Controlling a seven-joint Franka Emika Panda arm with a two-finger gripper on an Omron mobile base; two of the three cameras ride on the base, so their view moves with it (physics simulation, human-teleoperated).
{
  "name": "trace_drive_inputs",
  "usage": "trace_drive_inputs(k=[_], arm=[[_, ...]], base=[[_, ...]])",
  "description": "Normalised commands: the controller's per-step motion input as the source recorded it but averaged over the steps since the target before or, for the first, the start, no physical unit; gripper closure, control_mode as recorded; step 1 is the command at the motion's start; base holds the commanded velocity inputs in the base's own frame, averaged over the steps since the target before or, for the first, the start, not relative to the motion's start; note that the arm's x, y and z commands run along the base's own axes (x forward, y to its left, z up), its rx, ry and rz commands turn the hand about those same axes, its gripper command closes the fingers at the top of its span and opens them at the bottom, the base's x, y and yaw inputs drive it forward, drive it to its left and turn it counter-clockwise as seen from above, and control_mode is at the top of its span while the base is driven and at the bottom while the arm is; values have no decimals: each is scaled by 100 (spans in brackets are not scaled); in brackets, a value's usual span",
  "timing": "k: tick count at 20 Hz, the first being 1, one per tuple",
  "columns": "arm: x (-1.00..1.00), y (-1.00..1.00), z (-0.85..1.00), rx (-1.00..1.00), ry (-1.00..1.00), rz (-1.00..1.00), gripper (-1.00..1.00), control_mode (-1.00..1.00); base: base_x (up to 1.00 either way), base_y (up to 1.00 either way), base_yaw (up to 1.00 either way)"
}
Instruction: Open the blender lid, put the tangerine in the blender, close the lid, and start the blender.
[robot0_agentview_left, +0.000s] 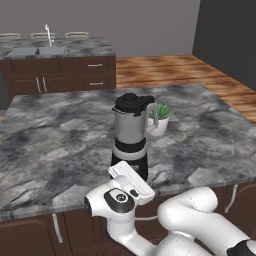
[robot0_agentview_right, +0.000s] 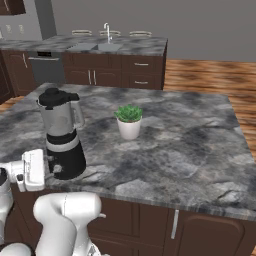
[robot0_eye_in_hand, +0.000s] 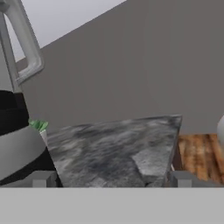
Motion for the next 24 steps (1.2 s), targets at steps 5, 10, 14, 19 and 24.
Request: trace_drive_inputs(k=[5, 10, 14, 19, 24], arm=[[27, 0, -21, 0, -1, 7, -100, -100], [25, 2, -26, 0, 0, 6, -100, -100], [21, 1, -27, 0, 0, 6, -100, -100], [21, 2, -19, 0, -1, 5, -100, -100], [18, 1, -5, 0, -7, 4, -100, -100]], base=[[0, 0, 0], [0, 0, 0], [0, 0, 0], [0, 0, 0], [0, 0, 0]])
